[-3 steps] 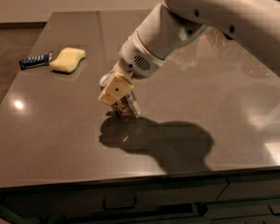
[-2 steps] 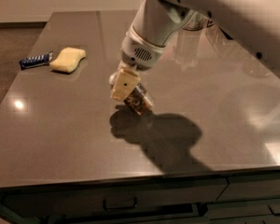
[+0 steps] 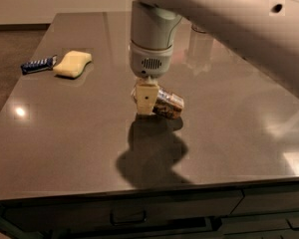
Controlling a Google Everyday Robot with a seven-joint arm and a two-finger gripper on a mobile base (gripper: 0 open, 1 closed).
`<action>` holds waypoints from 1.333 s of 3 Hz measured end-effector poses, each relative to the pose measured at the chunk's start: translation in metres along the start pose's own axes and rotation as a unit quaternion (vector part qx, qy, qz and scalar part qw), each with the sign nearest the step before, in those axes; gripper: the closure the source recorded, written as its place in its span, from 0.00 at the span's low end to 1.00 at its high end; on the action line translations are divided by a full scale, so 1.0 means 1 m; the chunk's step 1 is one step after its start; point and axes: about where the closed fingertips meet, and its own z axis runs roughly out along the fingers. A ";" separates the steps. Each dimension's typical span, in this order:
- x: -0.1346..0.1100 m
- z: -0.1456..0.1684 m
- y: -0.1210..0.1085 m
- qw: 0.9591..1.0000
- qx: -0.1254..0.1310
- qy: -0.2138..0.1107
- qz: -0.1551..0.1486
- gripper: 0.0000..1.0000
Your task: Knock orange can over
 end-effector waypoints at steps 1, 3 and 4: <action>0.006 0.004 0.005 0.998 0.010 0.052 -0.025 0.59; 0.003 0.006 -0.001 0.998 0.022 0.047 -0.026 0.13; 0.001 0.006 -0.002 0.998 0.025 0.044 -0.026 0.00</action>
Offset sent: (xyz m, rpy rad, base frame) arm -0.0041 -0.0056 -0.0049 -0.0986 -0.0278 0.0396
